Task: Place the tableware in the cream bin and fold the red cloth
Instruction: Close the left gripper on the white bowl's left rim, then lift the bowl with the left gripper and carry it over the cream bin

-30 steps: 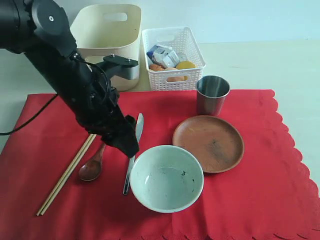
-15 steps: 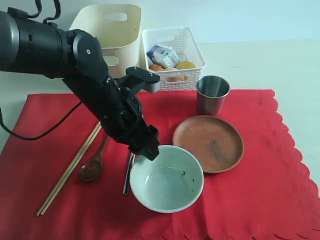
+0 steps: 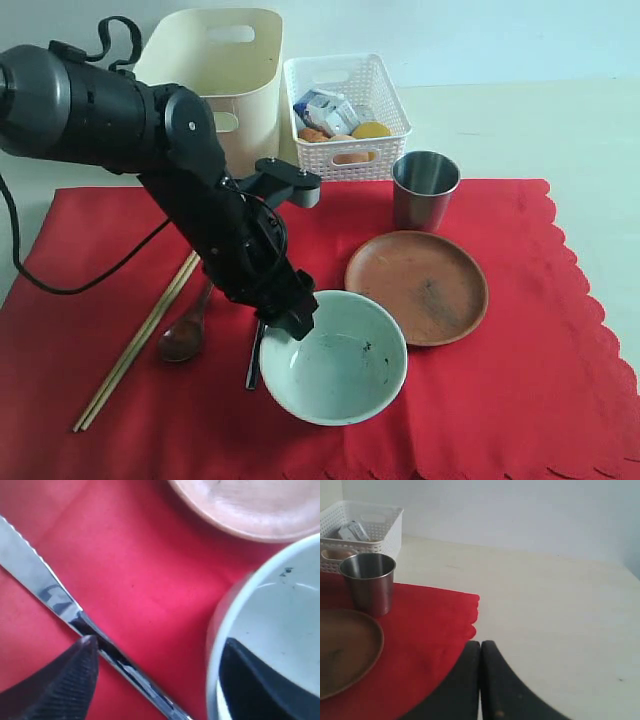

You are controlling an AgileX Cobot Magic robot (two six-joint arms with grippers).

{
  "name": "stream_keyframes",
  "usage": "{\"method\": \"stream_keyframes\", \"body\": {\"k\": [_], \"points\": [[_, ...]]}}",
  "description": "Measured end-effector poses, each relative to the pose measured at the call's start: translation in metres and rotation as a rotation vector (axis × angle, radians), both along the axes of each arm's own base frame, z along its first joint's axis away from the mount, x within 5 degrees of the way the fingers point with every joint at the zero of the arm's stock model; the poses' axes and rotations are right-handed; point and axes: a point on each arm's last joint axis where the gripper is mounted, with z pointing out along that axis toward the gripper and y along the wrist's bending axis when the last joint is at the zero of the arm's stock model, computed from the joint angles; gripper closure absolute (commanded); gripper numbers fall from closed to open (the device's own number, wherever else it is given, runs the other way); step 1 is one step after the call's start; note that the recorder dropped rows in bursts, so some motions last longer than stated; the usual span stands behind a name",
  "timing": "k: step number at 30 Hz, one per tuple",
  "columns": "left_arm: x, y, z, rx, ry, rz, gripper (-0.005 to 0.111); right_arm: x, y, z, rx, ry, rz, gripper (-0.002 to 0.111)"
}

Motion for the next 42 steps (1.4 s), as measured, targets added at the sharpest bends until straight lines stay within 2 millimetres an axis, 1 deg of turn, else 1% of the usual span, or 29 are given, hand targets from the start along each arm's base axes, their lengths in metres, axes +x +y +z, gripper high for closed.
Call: {"method": "stream_keyframes", "body": {"k": [1,3,4,7,8,42], "points": [[0.0000,0.0000,-0.0006,0.001,0.001,0.000,0.061,-0.0002,0.0000,0.0006,0.000,-0.008,-0.001,0.108],[-0.0001,0.0000,-0.0017,0.003,0.005,-0.001,0.074,-0.0009,-0.0001,0.0014,0.000,-0.022,-0.001,0.108],[-0.0003,0.0001,-0.0023,0.005,0.008,-0.001,0.083,-0.0012,0.0000,0.0017,0.000,-0.027,-0.001,0.108],[-0.0003,0.0001,-0.0023,0.005,0.008,-0.001,0.104,-0.0021,-0.0001,0.0030,-0.001,-0.047,-0.001,0.108],[-0.0003,0.0001,-0.0023,0.005,0.008,-0.001,0.106,-0.0023,-0.0001,0.0031,-0.001,-0.050,-0.001,0.108],[-0.0018,-0.0010,-0.0005,-0.010,0.021,-0.005,0.107,-0.0026,-0.0001,0.0034,-0.001,-0.054,-0.001,0.108]]}}
